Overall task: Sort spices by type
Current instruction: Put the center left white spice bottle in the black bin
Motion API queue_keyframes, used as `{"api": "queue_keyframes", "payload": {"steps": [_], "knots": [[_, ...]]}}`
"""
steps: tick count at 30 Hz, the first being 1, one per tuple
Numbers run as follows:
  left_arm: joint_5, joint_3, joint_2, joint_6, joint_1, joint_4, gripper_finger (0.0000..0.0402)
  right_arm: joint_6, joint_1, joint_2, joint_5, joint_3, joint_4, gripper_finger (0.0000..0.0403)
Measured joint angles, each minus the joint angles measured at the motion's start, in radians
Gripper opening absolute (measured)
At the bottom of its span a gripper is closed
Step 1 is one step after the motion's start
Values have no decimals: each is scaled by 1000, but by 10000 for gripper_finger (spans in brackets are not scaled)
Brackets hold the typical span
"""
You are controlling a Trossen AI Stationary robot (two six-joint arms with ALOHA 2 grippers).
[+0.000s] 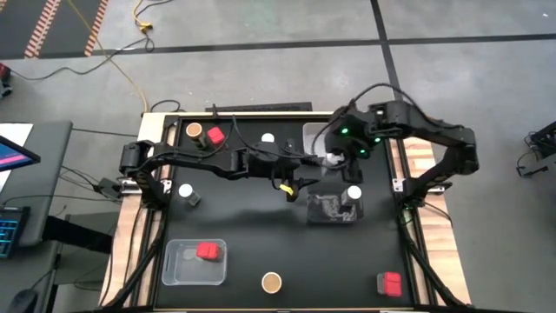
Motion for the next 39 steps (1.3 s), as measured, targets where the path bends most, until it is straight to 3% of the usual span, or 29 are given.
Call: {"api": "queue_keyframes", "payload": {"steps": [5,14,26,32,39], "knots": [[-1,0,-4,-33,0,-20,275,22,-6,-120,0,-88,7,228],[-1,0,-9,-60,-4,-48,275,128,2,-343,1,-504,253,229],[13,0,-10,-62,-6,-66,275,70,60,-217,2,-723,485,229],[16,0,-10,-67,-23,-67,275,70,70,-212,2,-867,634,226],[16,0,-10,-57,-29,-65,275,70,65,-210,10,-923,692,228]]}}
